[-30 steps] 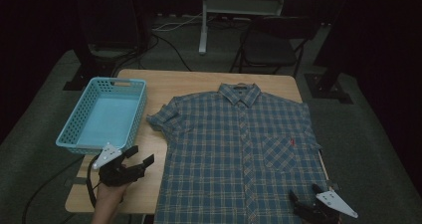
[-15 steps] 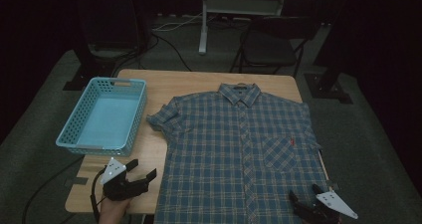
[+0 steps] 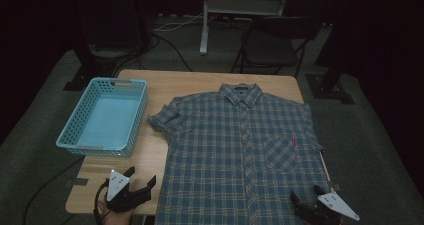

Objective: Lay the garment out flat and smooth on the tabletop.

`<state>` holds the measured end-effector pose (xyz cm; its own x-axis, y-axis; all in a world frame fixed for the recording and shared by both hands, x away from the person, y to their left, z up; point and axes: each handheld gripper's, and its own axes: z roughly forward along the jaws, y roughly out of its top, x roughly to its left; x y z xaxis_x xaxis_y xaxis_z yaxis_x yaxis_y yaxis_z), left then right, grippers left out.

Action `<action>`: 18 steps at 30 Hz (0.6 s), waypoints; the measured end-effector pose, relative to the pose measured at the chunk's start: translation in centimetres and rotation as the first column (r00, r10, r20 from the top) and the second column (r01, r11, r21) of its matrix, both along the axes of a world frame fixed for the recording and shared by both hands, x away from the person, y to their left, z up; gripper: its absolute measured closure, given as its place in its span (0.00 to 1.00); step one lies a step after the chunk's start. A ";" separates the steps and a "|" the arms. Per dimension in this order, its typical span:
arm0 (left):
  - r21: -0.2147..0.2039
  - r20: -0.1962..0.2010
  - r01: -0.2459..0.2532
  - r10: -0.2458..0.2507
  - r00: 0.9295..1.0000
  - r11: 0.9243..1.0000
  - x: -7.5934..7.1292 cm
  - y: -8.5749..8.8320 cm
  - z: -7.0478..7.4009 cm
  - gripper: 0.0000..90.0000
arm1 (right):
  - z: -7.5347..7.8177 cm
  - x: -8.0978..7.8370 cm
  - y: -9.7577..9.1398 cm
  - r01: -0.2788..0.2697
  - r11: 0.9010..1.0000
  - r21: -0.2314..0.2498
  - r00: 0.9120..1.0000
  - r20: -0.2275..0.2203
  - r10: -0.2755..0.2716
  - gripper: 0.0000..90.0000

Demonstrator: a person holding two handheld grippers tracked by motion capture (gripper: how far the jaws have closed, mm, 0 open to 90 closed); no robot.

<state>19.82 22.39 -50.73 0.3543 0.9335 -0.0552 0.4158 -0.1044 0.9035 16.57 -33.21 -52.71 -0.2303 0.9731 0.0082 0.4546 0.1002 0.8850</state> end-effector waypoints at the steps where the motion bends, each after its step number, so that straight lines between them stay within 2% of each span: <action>1: 0.012 0.011 -0.007 0.007 1.000 1.000 -0.1 -0.1 -0.1 0.20 | 0.0 0.0 0.0 0.001 1.000 0.001 1.000 0.000 -0.001 0.14; 5: -0.001 0.037 -0.008 0.008 0.999 1.000 -0.2 -0.2 -0.5 0.20 | 0.0 0.0 0.0 0.001 1.000 0.000 1.000 0.001 -0.001 0.14; 8: 0.026 0.011 0.010 -0.010 1.000 1.000 0.0 -0.4 -0.8 0.20 | 0.0 0.0 0.0 0.004 1.000 0.000 1.000 0.002 -0.004 0.14; 10: 0.032 0.009 0.016 -0.016 1.000 0.999 0.0 -0.5 -0.8 0.20 | 0.0 0.0 0.0 0.003 1.000 0.000 1.000 0.003 -0.003 0.14; 18: 0.059 -0.024 0.004 -0.002 1.000 0.998 0.2 -0.7 -0.9 0.20 | -0.1 0.0 0.0 0.004 1.000 0.000 1.000 0.006 -0.004 0.14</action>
<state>20.03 21.65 -51.65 0.3565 0.9343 -0.0086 0.4365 -0.1584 0.8856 16.59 -33.22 -52.77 -0.2265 0.9740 0.0067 0.4497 0.0985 0.8878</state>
